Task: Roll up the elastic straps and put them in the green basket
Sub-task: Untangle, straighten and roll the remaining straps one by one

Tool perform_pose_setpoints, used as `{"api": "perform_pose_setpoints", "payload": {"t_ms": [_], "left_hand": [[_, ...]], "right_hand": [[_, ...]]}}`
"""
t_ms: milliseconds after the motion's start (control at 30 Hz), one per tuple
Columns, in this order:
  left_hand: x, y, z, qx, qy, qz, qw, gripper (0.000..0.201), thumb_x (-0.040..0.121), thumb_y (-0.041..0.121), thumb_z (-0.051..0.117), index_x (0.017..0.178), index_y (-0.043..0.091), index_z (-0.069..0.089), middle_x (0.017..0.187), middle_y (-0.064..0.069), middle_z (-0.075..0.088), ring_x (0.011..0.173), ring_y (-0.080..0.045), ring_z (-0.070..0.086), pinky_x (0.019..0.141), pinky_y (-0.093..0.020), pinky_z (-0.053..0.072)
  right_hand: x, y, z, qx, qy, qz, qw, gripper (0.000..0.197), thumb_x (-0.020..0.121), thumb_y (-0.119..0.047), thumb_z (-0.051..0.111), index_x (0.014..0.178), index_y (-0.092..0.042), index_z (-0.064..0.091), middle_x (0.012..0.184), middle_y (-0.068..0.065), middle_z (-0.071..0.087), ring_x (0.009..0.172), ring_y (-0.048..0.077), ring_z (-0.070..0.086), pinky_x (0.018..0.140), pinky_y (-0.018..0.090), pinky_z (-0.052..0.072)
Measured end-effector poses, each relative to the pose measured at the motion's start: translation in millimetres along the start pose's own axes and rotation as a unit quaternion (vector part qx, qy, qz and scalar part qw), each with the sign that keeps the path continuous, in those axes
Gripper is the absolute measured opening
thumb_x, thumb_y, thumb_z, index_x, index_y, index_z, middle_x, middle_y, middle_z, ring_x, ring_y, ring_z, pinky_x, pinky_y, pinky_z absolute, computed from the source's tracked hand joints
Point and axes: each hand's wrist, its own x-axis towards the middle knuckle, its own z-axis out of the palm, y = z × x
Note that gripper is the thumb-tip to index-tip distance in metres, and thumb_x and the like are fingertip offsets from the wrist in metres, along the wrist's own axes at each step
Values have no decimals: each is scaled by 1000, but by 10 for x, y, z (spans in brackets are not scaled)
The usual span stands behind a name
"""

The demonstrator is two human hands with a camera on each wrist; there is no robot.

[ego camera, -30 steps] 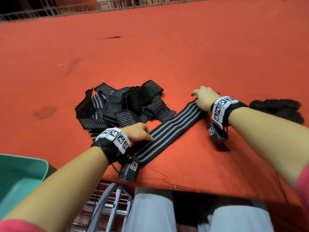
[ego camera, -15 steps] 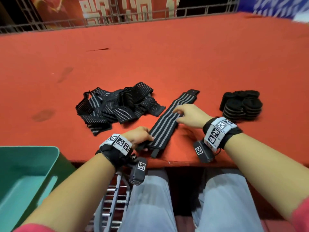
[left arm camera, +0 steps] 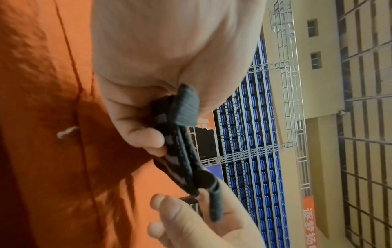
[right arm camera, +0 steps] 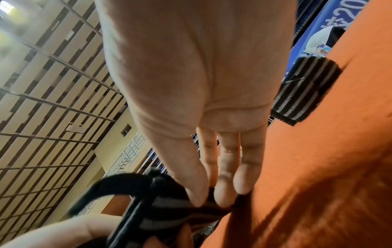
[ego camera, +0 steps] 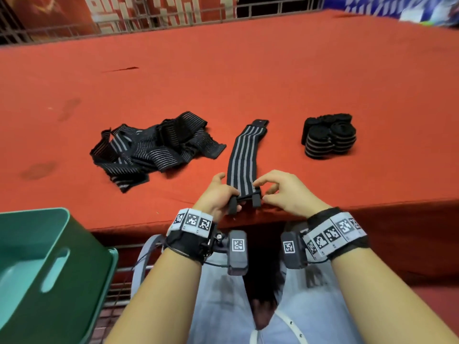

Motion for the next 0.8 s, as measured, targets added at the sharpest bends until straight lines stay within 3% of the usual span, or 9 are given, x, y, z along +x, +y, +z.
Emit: {"api": "perform_pose_setpoints", "payload": {"t_ms": [133,300,433,533,600,700,800], "left_hand": [[-40,-121,170,-33,7,14,999,54,93,-11,46,137,20,41,118,-27,59,66,-26,59,41,-27,48],[-131,-217,399,-57,-9,19,998,38,95,-8,45,126,13,47,98,-19,60,58,-22,60,44,-27,48],[-178,-293,337,25,9,62,998,16,99,10,49,111,14,60,87,-4,62,62,-18,58,42,-23,44],[-194,-327,209,85,30,115,989,27,89,-4,46,95,14,64,76,-3,60,60,-16,55,41,-22,39],[-237,-331,170,132,2,150,980,39,80,-13,44,90,17,67,80,-2,63,56,-14,54,45,-23,42],[-261,-340,122,173,-43,187,966,44,76,-18,49,91,18,69,90,-3,66,56,-13,53,52,-23,47],[-228,-361,63,186,-69,206,958,38,76,-15,57,96,16,68,85,-13,66,61,-15,54,59,-28,49]], "right_hand": [[-149,8,38,33,42,-37,998,34,75,11,71,91,-18,76,103,-4,63,73,12,58,68,12,45],[-291,56,-76,29,64,-38,997,28,77,12,67,88,-12,77,92,-2,64,74,-1,57,69,9,41],[-367,128,-150,32,63,7,997,23,76,1,76,82,-21,74,85,-3,66,66,5,60,68,26,50],[-408,132,-119,52,54,37,997,20,78,-4,77,78,-24,73,82,-3,67,64,7,62,66,30,54],[-426,127,-80,59,50,42,996,17,79,-5,77,81,-21,73,81,-3,68,61,6,62,64,28,54],[-430,141,-34,71,56,57,994,14,81,-7,76,87,-20,73,76,0,70,62,13,66,63,32,58],[-428,148,-4,103,62,74,990,14,84,-5,75,90,-17,72,74,6,71,64,18,70,61,33,58]]}}
